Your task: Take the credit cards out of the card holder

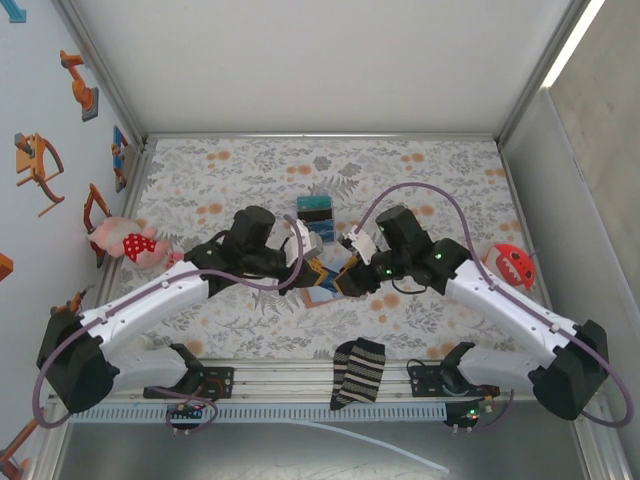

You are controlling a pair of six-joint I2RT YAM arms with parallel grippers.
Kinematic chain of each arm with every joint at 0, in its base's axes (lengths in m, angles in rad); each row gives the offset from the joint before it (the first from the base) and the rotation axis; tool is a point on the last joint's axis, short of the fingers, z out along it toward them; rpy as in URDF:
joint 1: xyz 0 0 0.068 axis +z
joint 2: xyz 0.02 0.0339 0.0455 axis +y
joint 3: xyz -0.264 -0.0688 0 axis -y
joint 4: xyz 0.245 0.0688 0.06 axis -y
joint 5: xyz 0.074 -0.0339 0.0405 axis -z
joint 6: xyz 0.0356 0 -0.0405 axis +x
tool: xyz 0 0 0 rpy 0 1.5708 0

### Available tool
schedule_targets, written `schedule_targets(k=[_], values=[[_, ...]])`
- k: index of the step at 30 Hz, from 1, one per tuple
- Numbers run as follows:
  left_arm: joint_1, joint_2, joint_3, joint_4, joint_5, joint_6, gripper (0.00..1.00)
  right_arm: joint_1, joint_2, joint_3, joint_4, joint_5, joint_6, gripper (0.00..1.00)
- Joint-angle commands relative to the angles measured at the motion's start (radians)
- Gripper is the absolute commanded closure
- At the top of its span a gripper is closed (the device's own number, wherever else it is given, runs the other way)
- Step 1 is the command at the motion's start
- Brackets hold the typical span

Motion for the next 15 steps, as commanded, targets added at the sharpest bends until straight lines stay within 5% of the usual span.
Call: schedule_targets(k=[1,8,15], values=[[0.005,-0.079,-0.048,0.061,-0.058,-0.029,1.00,0.003,-0.068,-0.012,0.063,0.082,0.036,0.38],[0.008,-0.271,-0.234,0.371,-0.272,-0.269,1.00,-0.002,-0.224,-0.143,0.281,0.200,0.213,0.21],[0.007,-0.363,-0.357,0.609,-0.450,-0.525,1.00,-0.003,-0.258,-0.304,0.625,0.195,0.453,0.22]])
